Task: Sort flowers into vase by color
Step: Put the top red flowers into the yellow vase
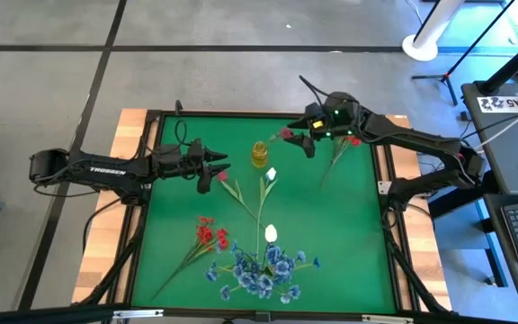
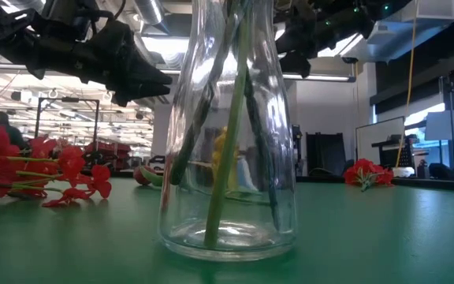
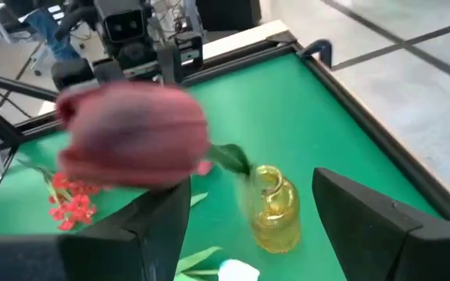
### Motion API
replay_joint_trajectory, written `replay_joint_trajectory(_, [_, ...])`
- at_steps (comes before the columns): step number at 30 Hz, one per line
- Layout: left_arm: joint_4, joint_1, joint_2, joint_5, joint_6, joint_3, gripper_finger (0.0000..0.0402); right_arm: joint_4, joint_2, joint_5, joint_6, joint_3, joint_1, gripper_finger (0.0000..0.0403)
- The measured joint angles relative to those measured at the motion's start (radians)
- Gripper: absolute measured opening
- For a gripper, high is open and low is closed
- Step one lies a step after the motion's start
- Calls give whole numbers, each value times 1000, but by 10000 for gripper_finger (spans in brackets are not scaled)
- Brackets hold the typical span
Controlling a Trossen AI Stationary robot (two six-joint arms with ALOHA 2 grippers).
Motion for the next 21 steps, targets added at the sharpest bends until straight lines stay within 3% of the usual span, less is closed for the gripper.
replay_joint_trajectory(6, [1, 0, 0, 0, -1, 0, 166, -106, -4, 21, -1, 1, 0, 266])
replay_joint_trajectory(10, [0, 0, 0, 0, -9, 0, 166, -293, -22, 199, 0, 1, -8, 266])
replay_joint_trajectory(16, [-1, 0, 0, 0, -4, 0, 166, -502, -37, 514, 139, 1, -47, 266])
replay_joint_trajectory(21, [0, 0, 0, 0, -5, 0, 166, -534, -31, 543, 256, -79, -116, 266])
